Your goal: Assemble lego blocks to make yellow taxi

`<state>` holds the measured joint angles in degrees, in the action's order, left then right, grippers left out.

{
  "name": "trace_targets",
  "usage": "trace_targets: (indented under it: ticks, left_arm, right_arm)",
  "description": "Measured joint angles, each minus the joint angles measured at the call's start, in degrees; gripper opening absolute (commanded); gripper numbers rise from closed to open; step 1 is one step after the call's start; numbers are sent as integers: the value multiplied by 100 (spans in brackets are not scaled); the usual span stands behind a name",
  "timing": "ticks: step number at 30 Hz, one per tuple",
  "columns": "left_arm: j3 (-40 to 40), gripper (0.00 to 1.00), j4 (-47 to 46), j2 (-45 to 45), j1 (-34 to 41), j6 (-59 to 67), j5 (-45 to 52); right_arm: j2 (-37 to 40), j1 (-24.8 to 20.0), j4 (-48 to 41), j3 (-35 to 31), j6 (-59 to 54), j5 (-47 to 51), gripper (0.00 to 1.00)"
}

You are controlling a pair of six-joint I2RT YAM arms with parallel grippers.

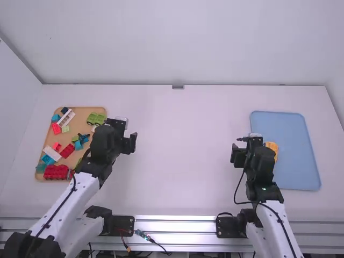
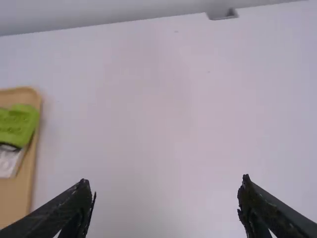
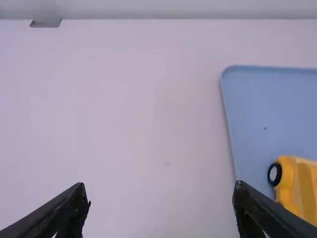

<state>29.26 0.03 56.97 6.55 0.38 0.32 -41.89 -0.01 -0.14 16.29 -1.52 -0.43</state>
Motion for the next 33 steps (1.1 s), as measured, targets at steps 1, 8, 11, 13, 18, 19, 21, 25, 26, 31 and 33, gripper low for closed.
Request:
trace_targets:
  ticks: [1,8,11,13,18,19,21,25,26,31,33]
  left_arm:
    - [-131,70,2,-133,-125,0,-2]
    - [-955,55,0,-981,-645,0,-42]
    - [-1443,46,0,-1473,-645,-2,-39]
    - [-1694,42,-2,-1729,-645,-4,-39]
    - [-2332,31,-9,-2380,-643,-7,-39]
    - [-2433,29,-7,-2485,-645,-4,-39]
    - [-2680,25,-4,-2736,-643,-4,-39]
    - [-2879,17,26,-3195,-645,-7,-39]
    - [-2879,15,28,-3331,-643,-4,-39]
    - [-2879,6,28,-3871,-643,-24,-39]
    - [-2879,3,28,-4039,-645,-22,-39]
  right_arm:
    - [138,0,-2,-140,17,-2,68]
    - [1010,0,0,-1025,114,9,53]
    - [1504,0,-9,-1493,114,20,44]
    - [1703,0,39,-1567,114,17,40]
    - [2361,0,46,-1567,127,15,30]
    - [2457,0,46,-1567,125,22,28]
    - [2680,0,46,-1567,125,22,24]
    - [3117,0,46,-1569,125,17,17]
    - [3215,0,46,-1567,138,28,16]
    - [3639,0,50,-1567,120,35,9]
    - [3775,0,50,-1567,131,26,7]
